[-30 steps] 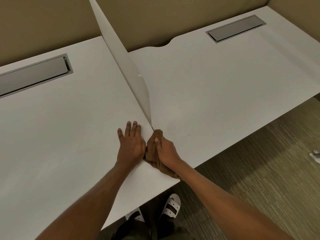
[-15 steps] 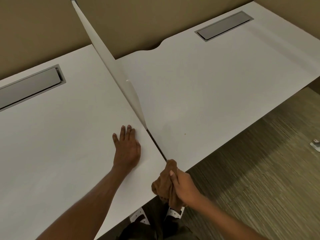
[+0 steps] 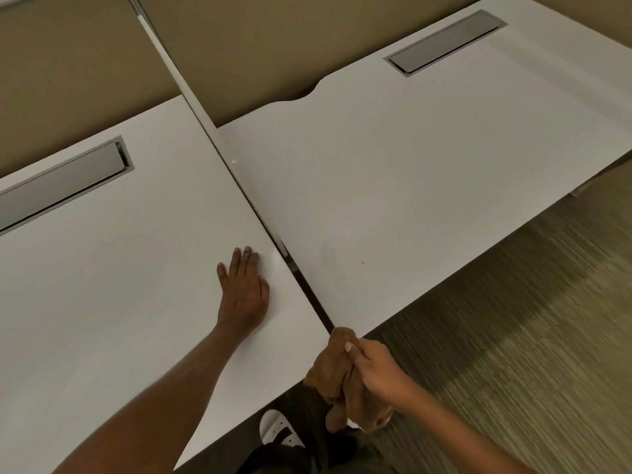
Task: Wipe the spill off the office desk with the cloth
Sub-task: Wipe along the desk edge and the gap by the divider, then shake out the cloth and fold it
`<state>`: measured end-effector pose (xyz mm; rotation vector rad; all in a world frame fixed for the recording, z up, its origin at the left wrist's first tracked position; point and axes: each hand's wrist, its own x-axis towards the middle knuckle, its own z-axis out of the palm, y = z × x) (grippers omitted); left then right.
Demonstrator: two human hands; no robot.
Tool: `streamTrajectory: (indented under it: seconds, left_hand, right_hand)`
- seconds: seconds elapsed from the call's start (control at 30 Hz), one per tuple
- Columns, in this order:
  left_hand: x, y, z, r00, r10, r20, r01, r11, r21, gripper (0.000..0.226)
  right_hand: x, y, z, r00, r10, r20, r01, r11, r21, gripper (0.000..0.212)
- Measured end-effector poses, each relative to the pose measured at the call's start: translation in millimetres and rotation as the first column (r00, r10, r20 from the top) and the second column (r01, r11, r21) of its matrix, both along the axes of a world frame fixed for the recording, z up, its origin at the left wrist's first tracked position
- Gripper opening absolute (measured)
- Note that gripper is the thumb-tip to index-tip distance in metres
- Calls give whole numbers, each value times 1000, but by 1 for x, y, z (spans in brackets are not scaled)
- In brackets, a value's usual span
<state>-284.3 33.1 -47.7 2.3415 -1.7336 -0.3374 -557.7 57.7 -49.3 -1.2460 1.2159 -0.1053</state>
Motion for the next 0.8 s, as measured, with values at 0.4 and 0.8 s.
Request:
streamTrajectory:
  seconds: [0.4,0.8]
  left_hand:
    - [-54,68,18,945,-219,-243,164,959,-229,38]
    - [-63,155,110,703,-224,-675,122,973,-195,36]
  right_hand:
    - [-10,0,49,983,-157,92,152,986,64,36]
    - [45,41,130,975,-199,94,203,979,-34,31]
